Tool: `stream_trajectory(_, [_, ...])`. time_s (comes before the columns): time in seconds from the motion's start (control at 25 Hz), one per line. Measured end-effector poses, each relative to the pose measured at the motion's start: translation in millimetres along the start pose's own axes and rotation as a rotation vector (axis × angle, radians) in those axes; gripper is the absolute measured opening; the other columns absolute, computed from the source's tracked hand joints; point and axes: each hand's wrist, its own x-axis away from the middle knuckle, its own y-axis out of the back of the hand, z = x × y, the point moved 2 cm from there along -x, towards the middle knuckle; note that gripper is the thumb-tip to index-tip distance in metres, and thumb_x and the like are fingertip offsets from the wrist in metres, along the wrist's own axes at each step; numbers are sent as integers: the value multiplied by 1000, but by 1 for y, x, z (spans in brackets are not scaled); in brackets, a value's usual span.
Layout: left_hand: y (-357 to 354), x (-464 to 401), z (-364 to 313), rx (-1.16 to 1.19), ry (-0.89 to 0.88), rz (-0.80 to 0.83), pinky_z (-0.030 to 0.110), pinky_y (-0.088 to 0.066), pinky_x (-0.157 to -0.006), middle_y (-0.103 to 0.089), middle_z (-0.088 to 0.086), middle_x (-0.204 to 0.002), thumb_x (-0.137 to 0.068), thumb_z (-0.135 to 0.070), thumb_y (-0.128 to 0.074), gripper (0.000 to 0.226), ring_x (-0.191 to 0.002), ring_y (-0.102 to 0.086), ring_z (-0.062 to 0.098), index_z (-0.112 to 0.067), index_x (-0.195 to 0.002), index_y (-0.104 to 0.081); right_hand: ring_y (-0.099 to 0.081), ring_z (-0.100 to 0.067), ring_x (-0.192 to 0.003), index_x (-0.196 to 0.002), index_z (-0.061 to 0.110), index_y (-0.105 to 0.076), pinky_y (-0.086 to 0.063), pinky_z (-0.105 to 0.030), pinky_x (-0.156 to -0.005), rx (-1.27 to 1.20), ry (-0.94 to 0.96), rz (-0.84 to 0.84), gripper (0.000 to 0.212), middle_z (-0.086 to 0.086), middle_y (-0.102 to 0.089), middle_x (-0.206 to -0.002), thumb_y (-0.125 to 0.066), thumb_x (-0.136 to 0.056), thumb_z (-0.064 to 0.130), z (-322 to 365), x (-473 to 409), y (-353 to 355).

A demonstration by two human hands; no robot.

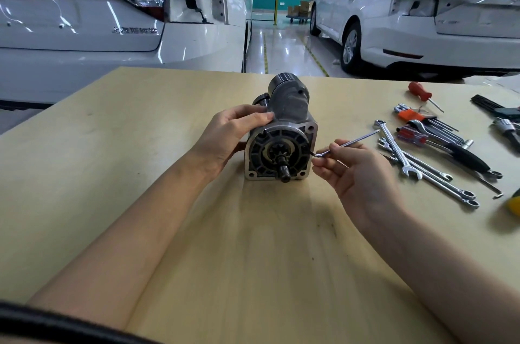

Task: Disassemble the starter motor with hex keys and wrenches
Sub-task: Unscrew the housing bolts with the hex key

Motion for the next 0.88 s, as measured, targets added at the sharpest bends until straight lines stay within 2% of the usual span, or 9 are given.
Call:
stream_trajectory(0.12, [0,0,0,4,0,4,29,-54,-74,-69,4,-98,-75,-27,-70,40,-87,-66,13,-8,-111,-68,-65,-19,-50,-86,6,-49,-54,-25,-51,-18,-11,2,17,-8,-62,-56,-45,-92,-9,0,0,1])
stream_trajectory(0.44, [-1,0,-1,11,12,-5,31,-54,-77,-69,3,-95,-70,-30,-71,43,-86,-66,14,-10,-108,-69,-65,-21,-51,-87,6,-48,-55,-26,-52,-32,-24,-3,17,-10,-64,-58,-44,-92,-9,-2,-3,1])
stream_trajectory(0.6, [0,0,0,12,7,-6,31,-54,-76,-69,2,-94,-78,-25,-72,32,-86,-66,13,-11,-107,-69,-67,-23,-55,-88,6,-48,-55,-26,-54,-70,-30,-5,15,-12,-64,-60,-47,-93,-9,-3,-2,2])
stream_trajectory(0.76, [-2,1,-1,9,6,-20,31,-54,-77,-70,2,-96,-71,-29,-71,42,-87,-65,12,-9,-108,-70,-70,-25,-63,-90,5,-51,-57,-29,-62,31,109,48,11,-10,-66,-65,-53,-92,-5,-1,3,1])
stream_trajectory(0.88, [-2,1,-2,9,7,-23,31,-54,-77,-70,2,-96,-70,-30,-71,42,-86,-65,12,-10,-107,-70,-70,-20,-63,-96,12,-57,-57,-27,-63,361,385,122,14,0,-66,-70,-59,-91,-1,1,5,-3])
